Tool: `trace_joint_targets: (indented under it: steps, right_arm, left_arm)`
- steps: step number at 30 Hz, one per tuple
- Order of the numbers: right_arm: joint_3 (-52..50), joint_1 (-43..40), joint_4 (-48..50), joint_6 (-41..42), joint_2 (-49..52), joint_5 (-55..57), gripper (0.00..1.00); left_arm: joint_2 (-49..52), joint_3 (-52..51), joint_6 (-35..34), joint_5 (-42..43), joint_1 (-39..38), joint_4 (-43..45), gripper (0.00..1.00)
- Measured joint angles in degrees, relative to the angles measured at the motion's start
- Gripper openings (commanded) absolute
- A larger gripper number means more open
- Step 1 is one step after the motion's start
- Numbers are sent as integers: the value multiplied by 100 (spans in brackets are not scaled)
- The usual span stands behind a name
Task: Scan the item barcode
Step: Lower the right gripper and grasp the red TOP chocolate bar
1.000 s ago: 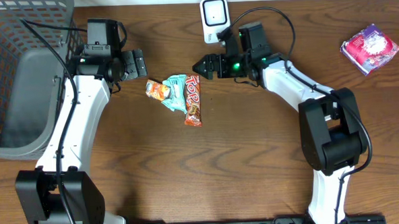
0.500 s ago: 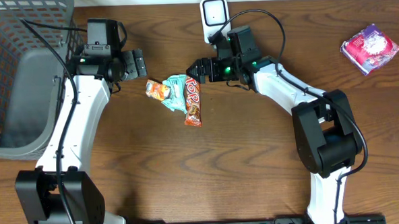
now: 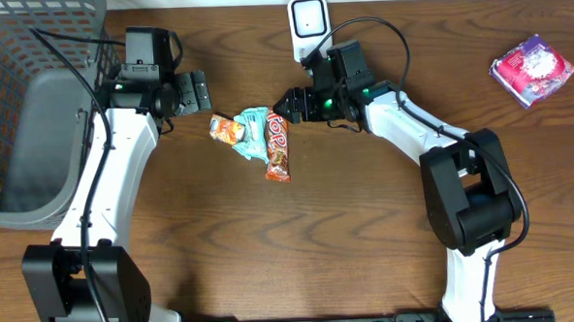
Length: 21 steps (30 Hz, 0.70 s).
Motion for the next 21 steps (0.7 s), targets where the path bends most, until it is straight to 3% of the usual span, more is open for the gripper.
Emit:
trace_joint_targets:
  steps: [12, 18, 21]
  right_arm:
    - [745, -11, -2039, -476, -20, 929, 81]
    - [857, -9, -2142, -568, -70, 1298, 96]
    - [857, 7, -2164, -603, -70, 1340, 97]
  left_arm:
    - [0, 0, 0, 0, 0, 0, 98]
    - [0, 0, 0, 0, 0, 0, 98]
    - [0, 0, 0, 0, 0, 2, 98]
